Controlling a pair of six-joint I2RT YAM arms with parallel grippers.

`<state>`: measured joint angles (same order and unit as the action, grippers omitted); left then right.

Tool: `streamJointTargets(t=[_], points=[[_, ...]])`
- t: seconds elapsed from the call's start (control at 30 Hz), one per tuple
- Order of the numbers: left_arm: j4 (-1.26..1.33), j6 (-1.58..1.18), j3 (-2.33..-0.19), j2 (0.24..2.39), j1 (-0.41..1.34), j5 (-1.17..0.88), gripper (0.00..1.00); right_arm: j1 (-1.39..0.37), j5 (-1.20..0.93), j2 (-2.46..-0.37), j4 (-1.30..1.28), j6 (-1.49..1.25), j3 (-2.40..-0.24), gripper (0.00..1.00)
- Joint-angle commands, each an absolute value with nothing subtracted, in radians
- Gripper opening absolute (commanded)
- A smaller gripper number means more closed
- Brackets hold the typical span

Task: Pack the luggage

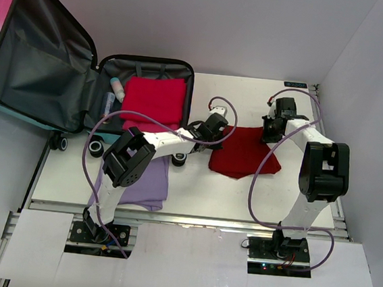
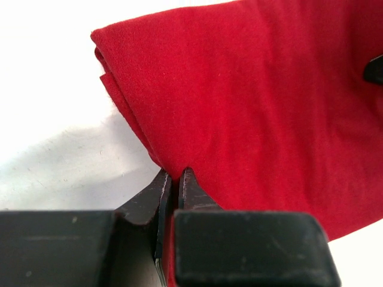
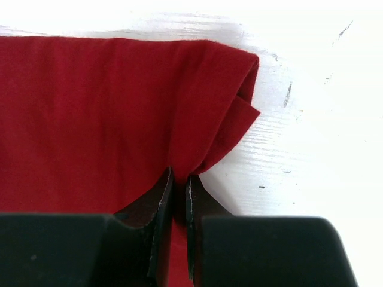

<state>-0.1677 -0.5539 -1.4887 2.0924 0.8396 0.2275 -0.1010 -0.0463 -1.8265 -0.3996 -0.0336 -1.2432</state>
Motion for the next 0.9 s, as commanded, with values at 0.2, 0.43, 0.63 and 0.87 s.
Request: streamJointTargets(t=[0.2, 0.43, 0.63, 0.87], points=[[-0.252, -0.497, -1.606, 1.972, 0.845, 0.306, 0.00, -0.196, 0.056, -1.694, -0.382, -0.081, -1.261, 0.08], [-0.279, -0.477, -1.620, 1.960, 0.845, 0.341, 0.00, -0.201, 0.075, -1.677, -0.384, -0.083, -1.254, 0.08], [-0.298, -0.453, -1.641, 1.949, 0.846, 0.369, 0.00, -0.207, 0.082, -1.664, -0.393, -0.088, -1.270, 0.08], [-0.333, -0.421, -1.684, 1.940, 0.846, 0.388, 0.00, -0.248, 0.104, -1.631, -0.411, -0.104, -1.314, 0.08]])
